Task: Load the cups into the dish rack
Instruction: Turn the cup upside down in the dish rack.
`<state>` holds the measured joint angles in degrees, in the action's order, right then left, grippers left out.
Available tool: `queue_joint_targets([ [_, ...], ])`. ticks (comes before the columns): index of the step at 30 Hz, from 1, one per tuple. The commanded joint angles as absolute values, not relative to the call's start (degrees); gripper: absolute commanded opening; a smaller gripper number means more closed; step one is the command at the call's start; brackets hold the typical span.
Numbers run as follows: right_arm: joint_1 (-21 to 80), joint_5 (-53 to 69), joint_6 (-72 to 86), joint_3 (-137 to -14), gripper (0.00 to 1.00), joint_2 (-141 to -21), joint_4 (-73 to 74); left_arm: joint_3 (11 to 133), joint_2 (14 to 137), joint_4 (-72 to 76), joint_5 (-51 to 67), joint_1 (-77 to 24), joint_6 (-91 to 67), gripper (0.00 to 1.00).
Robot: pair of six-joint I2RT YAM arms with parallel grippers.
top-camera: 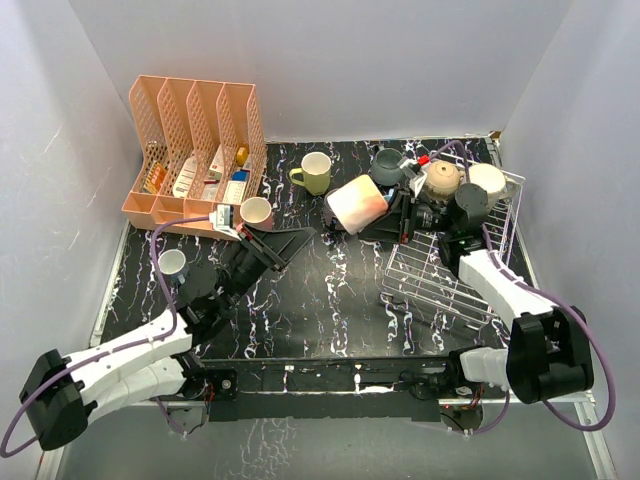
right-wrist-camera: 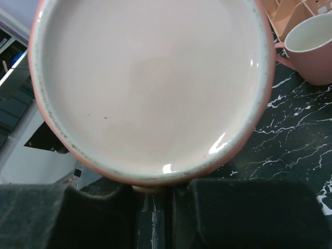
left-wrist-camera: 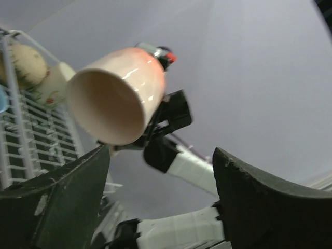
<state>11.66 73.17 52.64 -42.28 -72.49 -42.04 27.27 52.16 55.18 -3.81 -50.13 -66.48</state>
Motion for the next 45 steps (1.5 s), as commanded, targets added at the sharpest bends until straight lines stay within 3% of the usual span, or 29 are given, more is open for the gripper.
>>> queue_joint_targets([
  [1,8.4,76.9,34.4,-49.0,0.08,-67.1,-28.9,27.7,45.4,35.2,-4.0,-50.4,-58.9,0.82],
  [5,3.0,79.0,27.3,-50.9,0.08,-65.3,-21.1,28.2,37.9,20.7,-8.0,-50.3,-52.1,0.97],
  [12,-8.8,73.9,7.6,-57.1,0.08,-65.3,1.2,37.2,33.2,-8.6,-16.7,-50.2,-42.7,0.97],
  [16,-12.6,66.7,-2.6,-60.5,0.08,-67.3,11.2,40.1,33.9,-17.2,-18.5,-50.3,-41.0,0.97],
  [28,-16.9,44.3,-17.2,-60.6,0.08,-70.1,16.2,35.2,25.5,-19.8,-19.2,-50.2,-43.3,0.97],
  [45,-16.8,34.8,-23.6,-56.2,0.08,-78.6,14.6,34.5,25.8,-18.6,-18.5,-50.2,-43.5,0.97],
])
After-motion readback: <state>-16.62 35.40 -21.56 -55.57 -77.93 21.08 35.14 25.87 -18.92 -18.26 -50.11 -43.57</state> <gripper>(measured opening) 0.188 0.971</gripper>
